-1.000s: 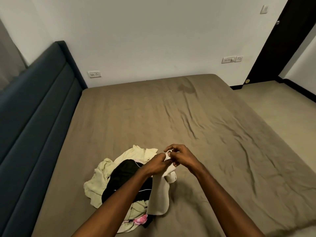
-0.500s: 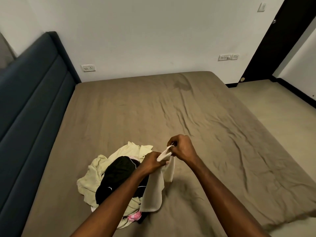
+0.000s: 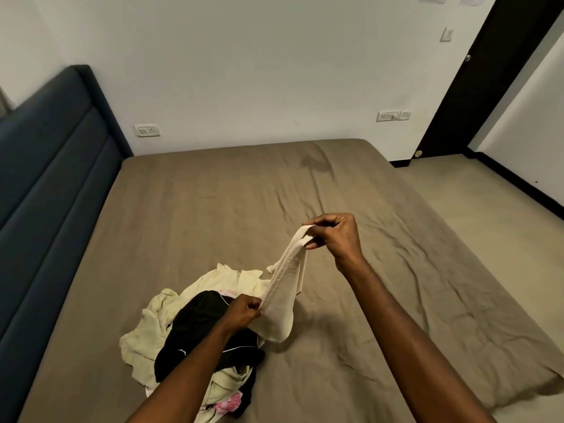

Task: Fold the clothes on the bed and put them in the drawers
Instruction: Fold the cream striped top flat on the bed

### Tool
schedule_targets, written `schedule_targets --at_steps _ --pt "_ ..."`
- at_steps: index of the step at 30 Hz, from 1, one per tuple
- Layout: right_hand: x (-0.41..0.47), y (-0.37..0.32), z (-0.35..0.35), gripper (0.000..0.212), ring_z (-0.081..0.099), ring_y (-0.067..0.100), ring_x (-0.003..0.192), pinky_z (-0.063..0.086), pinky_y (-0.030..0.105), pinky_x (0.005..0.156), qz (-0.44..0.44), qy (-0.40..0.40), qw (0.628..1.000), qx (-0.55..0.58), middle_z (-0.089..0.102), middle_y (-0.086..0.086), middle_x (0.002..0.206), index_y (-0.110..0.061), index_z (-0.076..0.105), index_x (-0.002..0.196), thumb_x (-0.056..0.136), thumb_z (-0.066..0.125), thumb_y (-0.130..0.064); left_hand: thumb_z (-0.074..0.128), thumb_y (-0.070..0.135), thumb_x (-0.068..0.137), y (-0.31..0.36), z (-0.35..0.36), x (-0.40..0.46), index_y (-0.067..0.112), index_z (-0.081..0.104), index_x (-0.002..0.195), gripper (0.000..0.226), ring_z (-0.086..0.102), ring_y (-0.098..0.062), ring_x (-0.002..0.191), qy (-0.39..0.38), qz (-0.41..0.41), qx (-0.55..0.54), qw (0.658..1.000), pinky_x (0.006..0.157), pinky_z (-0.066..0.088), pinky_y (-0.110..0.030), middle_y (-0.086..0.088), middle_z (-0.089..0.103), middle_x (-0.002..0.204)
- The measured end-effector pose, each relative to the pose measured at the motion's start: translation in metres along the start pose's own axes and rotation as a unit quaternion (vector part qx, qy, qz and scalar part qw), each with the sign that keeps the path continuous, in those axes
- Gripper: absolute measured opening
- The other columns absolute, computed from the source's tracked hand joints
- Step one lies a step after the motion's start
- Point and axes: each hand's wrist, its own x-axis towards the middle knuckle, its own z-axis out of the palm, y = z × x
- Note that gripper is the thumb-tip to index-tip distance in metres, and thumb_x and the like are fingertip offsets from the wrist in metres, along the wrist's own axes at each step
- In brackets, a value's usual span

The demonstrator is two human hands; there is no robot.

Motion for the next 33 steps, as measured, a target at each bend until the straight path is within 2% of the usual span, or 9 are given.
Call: schedule_targets --at_steps 3,9,12,18,21,24,26,30,33 --pt "0.002 -0.007 -0.005 0.018 0.070 0.037 0.060 0.060 0.033 0.053 0.005 0.010 0.999 0.043 0.073 0.029 0.084 0.007 0.078 0.083 0.076 0.066 0.017 0.068 0.009 0.088 -0.013 0.006 0.012 0.014 0.079 0.086 0.012 0.065 -0.015 0.074 0.039 -0.033 -0.012 0.999 0.075 0.056 -0.041 -0.001 0.076 0.081" --pt "0.010 -0.020 -0.020 0.015 0.065 0.030 0.052 0.056 0.031 0.050 0.001 0.013 0.993 0.117 0.073 0.029 0.088 0.009 0.074 0.078 0.075 0.063 0.019 0.045 -0.007 0.079 -0.019 0.015 0.017 0.013 0.077 0.081 0.037 0.065 -0.025 0.076 0.052 -0.076 0.007 0.996 0.055 0.055 -0.035 -0.006 0.068 0.081" --pt "0.017 -0.022 -0.030 0.012 0.061 0.026 0.049 0.055 0.029 0.048 0.001 0.022 0.989 0.145 0.074 0.023 0.084 0.017 0.071 0.081 0.075 0.060 0.019 0.055 -0.001 0.088 -0.017 0.027 0.016 0.008 0.077 0.103 0.028 0.066 -0.031 0.094 0.063 -0.122 -0.023 0.990 0.060 0.062 -0.040 -0.007 0.067 0.099" --pt "0.026 -0.021 -0.048 0.014 0.060 0.025 0.049 0.054 0.028 0.046 -0.001 0.009 0.987 0.158 0.074 0.023 0.082 0.014 0.071 0.078 0.075 0.059 0.020 0.059 0.003 0.087 -0.032 0.078 0.007 0.007 0.071 0.091 0.013 0.067 -0.036 0.099 0.031 -0.235 -0.126 0.963 0.078 0.062 -0.049 -0.024 0.068 0.110" --pt "0.032 -0.023 -0.061 0.015 0.061 0.024 0.049 0.054 0.028 0.045 -0.005 0.008 0.988 0.154 0.074 0.019 0.078 0.013 0.071 0.079 0.076 0.058 0.020 0.061 0.013 0.100 -0.041 0.091 0.005 0.005 0.067 0.105 0.011 0.066 -0.036 0.087 0.030 -0.268 -0.205 0.941 0.081 0.062 -0.053 -0.022 0.066 0.107" --pt "0.040 -0.023 -0.078 0.016 0.062 0.025 0.049 0.054 0.028 0.046 -0.010 0.009 0.990 0.138 0.074 0.018 0.078 0.011 0.072 0.078 0.076 0.058 0.019 0.060 0.007 0.102 -0.040 0.099 0.009 -0.007 0.060 0.114 0.019 0.068 -0.041 0.082 0.066 -0.281 -0.348 0.892 0.066 0.064 -0.049 -0.026 0.064 0.104" --pt "0.048 -0.021 -0.094 0.017 0.063 0.026 0.051 0.055 0.028 0.047 -0.014 0.021 0.992 0.120 0.074 0.019 0.078 0.010 0.074 0.079 0.075 0.059 0.019 0.058 -0.003 0.100 -0.033 0.097 0.014 -0.014 0.059 0.107 0.013 0.066 -0.043 0.083 0.109 -0.271 -0.476 0.830 0.049 0.062 -0.040 -0.032 0.061 0.114" --pt "0.070 -0.026 -0.137 0.012 0.067 0.027 0.055 0.058 0.030 0.051 -0.022 0.083 0.990 0.113 0.074 0.019 0.079 0.009 0.073 0.078 0.076 0.065 0.017 0.062 0.003 0.099 -0.003 0.052 0.026 -0.008 0.061 0.108 0.014 0.073 -0.037 0.083 0.149 -0.201 -0.691 0.678 0.053 0.062 -0.033 -0.034 0.057 0.133" --pt "0.093 -0.042 -0.177 0.016 0.069 0.025 0.057 0.061 0.033 0.054 -0.037 0.119 0.984 0.126 0.075 0.013 0.079 0.002 0.070 0.071 0.080 0.066 0.016 0.069 0.009 0.096 0.050 0.000 0.032 -0.005 0.061 0.106 0.019 0.074 -0.038 0.089 0.191 -0.114 -0.690 0.688 0.070 0.063 -0.039 -0.031 0.063 0.113"
